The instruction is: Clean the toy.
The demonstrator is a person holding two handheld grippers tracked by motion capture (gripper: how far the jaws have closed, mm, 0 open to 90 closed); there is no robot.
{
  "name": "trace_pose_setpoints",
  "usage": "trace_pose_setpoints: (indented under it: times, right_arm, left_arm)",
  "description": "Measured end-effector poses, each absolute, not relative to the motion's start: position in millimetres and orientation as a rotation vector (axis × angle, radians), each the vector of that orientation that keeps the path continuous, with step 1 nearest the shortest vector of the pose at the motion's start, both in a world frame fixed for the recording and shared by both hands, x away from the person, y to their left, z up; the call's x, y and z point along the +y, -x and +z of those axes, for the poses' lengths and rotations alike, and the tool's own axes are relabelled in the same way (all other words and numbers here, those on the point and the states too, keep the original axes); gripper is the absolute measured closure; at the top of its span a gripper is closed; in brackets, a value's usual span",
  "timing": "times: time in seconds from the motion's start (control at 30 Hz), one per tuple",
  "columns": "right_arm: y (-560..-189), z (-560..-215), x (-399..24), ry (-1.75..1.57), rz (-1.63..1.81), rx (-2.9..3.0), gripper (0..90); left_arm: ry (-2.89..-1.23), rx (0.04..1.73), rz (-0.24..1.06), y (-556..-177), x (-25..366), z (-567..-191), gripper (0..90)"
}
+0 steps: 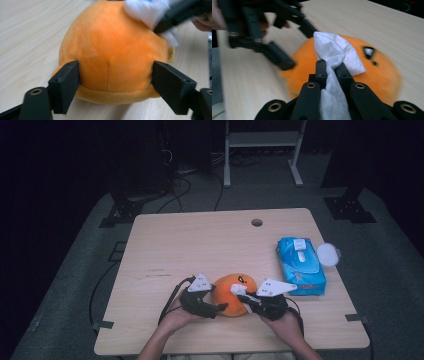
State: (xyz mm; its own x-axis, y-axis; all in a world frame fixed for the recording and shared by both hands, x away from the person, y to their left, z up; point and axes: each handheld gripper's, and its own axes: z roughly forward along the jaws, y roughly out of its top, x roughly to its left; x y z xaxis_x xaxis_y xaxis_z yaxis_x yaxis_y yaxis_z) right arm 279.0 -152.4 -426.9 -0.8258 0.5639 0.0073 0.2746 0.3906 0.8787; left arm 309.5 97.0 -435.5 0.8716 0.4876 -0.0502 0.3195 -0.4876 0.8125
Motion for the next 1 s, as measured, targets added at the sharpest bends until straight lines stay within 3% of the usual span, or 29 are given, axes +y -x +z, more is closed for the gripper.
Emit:
trace_pose_setpoints:
  times: [0.13, 0.27, 0.4, 0.57, 0.67, 0.73, 0.87, 1.0]
  right_arm:
    - [-281, -423, -152, -0.712, 1.4, 2.343, 82.5]
    - [-293, -424, -172, -0.823, 1.371, 2.289, 82.5]
    - [-287, -429, -175, -0.845, 1.374, 2.335, 82.6]
    - [-274, -426, -154, -0.719, 1.379, 2.412, 82.6]
    - [-283, -419, -154, -0.733, 1.381, 2.363, 82.6]
    - [-292, -418, -161, -0.764, 1.362, 2.327, 82.6]
    - [-294, -423, -175, -0.839, 1.366, 2.323, 82.7]
    - [-283, -422, -177, -0.828, 1.371, 2.35, 82.8]
  left_arm:
    - [-2.107, 0.565, 0.227, -311, 101, -435, 26.9]
    - [-2.065, 0.623, 0.193, -312, 101, -434, 18.2]
    - [-2.087, 0.616, 0.204, -310, 94, -439, 17.3]
    - [-2.107, 0.527, 0.298, -307, 89, -438, 29.8]
    - [-2.108, 0.498, 0.311, -305, 89, -438, 30.7]
    - [-2.08, 0.518, 0.294, -306, 90, -438, 27.9]
    - [-2.035, 0.619, 0.248, -309, 91, -434, 11.9]
    - [-2.087, 0.586, 0.266, -306, 80, -440, 14.6]
